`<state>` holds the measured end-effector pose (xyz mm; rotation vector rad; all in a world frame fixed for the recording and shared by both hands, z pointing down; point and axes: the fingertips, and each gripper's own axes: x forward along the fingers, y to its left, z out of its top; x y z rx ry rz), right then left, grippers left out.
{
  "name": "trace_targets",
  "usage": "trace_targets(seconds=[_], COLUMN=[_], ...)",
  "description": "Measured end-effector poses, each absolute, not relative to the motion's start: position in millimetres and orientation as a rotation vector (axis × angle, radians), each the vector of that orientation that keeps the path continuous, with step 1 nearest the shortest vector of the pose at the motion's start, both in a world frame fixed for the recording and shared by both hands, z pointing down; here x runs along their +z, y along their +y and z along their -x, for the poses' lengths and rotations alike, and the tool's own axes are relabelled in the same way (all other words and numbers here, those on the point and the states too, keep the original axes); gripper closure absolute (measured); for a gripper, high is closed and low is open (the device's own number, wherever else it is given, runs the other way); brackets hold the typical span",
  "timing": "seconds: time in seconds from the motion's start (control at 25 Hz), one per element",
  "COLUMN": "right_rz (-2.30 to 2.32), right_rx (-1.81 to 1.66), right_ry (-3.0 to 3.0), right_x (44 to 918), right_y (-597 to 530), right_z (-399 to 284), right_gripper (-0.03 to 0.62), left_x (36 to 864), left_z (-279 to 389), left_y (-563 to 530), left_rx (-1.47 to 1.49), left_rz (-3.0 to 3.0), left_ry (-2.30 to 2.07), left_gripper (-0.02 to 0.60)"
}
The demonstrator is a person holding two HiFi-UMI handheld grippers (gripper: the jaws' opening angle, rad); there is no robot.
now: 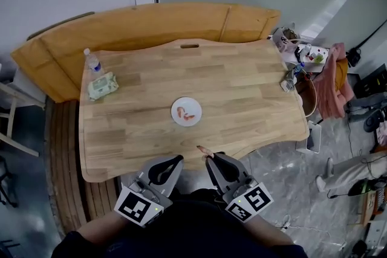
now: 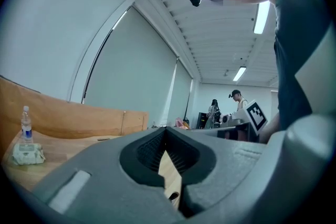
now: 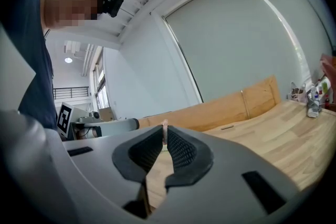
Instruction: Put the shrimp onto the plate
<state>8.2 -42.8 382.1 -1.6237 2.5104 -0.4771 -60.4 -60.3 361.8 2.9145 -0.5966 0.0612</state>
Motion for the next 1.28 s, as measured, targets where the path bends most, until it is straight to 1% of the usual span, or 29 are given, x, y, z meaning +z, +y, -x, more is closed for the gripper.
trace_targets(seconds=[0.2,0.52,0.8,1.28], right_rz=[1.612,1.549,1.575,1.595], right_rx=[-0.48,-0.578,-0.689,-0.944], right_ry=[2.517,2.53,2.54,2.556], right_x=[383,401,449,537], right_y=[-67,-108,-150,-198], right_z=[-15,-42,-67,-76], right_gripper=[0.56,0.56,0.56,0.56], left_x=[361,362,368,373], left_z=[55,38,29,25], left_y=[-78,-99,-110,-136], left_rx=[0.067,0.092,0.129,0.165], left_rz=[-2.866,-2.835,-2.802,-2.789], left_ry=[-0.616,-0.705,-0.783,-0.888], left_gripper=[0.576,0.575,0.575,0.576])
